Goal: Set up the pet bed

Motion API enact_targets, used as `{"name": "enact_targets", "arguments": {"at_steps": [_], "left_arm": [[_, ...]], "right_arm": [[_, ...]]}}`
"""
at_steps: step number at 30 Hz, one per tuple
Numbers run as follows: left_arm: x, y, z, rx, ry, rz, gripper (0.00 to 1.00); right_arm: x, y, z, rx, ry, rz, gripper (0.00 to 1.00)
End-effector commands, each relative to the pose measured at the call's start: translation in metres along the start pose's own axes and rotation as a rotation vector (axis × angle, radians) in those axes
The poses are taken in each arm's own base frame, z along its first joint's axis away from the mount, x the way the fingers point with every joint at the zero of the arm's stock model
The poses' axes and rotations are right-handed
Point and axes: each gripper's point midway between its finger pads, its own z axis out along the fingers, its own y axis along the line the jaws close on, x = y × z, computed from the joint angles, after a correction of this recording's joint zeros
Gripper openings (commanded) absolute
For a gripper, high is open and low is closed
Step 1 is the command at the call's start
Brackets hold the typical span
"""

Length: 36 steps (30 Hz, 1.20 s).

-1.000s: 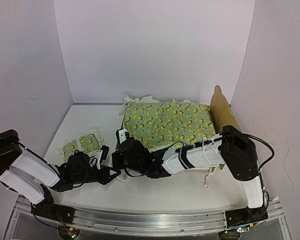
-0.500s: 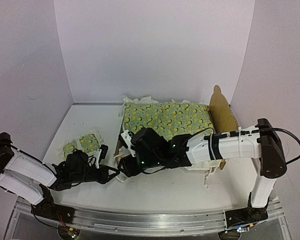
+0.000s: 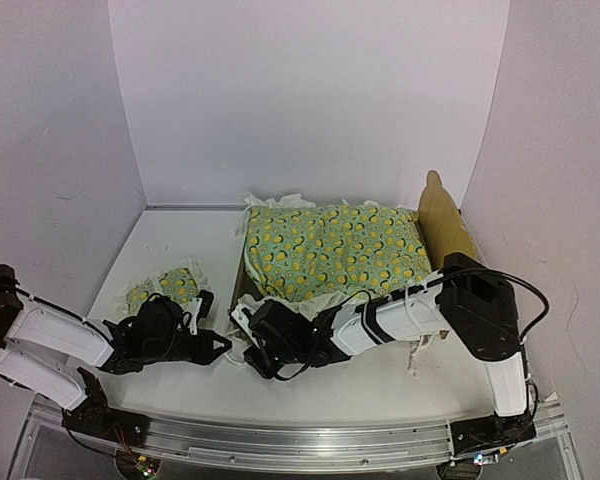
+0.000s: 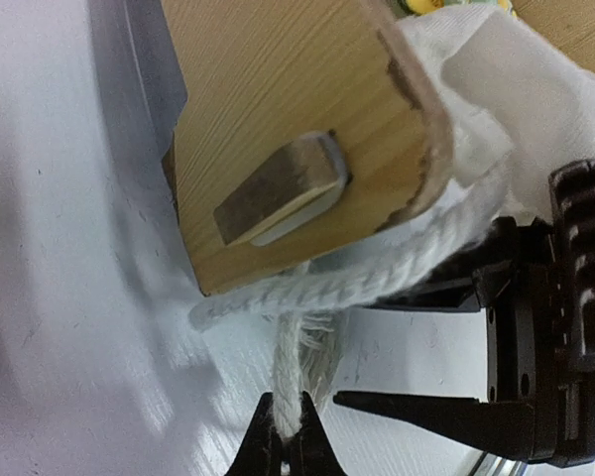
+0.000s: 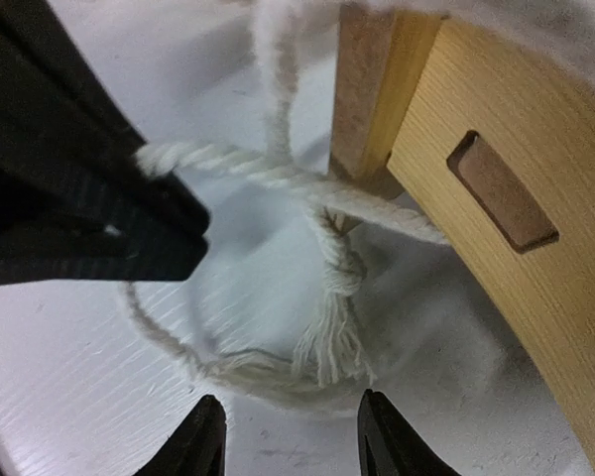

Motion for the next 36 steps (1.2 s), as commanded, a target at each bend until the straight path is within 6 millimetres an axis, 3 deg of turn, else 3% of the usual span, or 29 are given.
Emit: {"name": "enact_targets", "arguments": {"at_steps": [1, 7, 9, 14, 21, 24, 26, 27, 31, 33, 36], "left_arm": [[-0.007, -0.007, 0.005, 0.013, 0.005, 0.005, 0.0], [-0.002, -0.003, 0.007, 0.001, 0.025, 0.01, 0.0], [-0.001, -0.001, 0.008, -0.007, 0.031, 0.007, 0.0], [-0.001, 0.0, 0.008, -0.011, 0.032, 0.004, 0.0], [0.0, -0.002, 0.007, -0.004, 0.038, 0.009, 0.0], [0.004, -0.001, 0.008, 0.001, 0.054, 0.011, 0.0], [0.005, -0.006, 0.007, 0.023, 0.063, 0.025, 0.06], [0.004, -0.008, 0.006, 0.034, 0.06, 0.029, 0.12], [-0.015, -0.023, -0.005, 0.083, -0.008, 0.051, 0.47], [-0.029, -0.024, -0.011, 0.08, -0.058, 0.042, 0.56], [-0.047, -0.021, -0.014, 0.056, -0.117, 0.047, 0.6]], "right_arm": [[-0.042, -0.014, 0.004, 0.103, -0.173, -0.016, 0.47], [-0.047, -0.012, 0.007, 0.09, -0.216, -0.012, 0.48], [-0.046, -0.01, 0.007, 0.075, -0.227, -0.024, 0.53], [-0.045, -0.014, 0.021, 0.089, -0.22, -0.007, 0.54], [-0.034, -0.022, 0.034, 0.123, -0.198, -0.026, 0.39], [-0.033, -0.022, 0.025, 0.114, -0.199, -0.017, 0.17], [-0.041, -0.02, 0.01, 0.098, -0.221, 0.014, 0.01], [-0.043, -0.02, 0.003, 0.09, -0.225, 0.035, 0.0], [-0.046, -0.002, -0.015, -0.026, -0.221, 0.072, 0.0], [-0.045, -0.004, -0.021, -0.029, -0.222, 0.092, 0.0], [-0.047, -0.006, -0.032, -0.027, -0.234, 0.109, 0.0]]}}
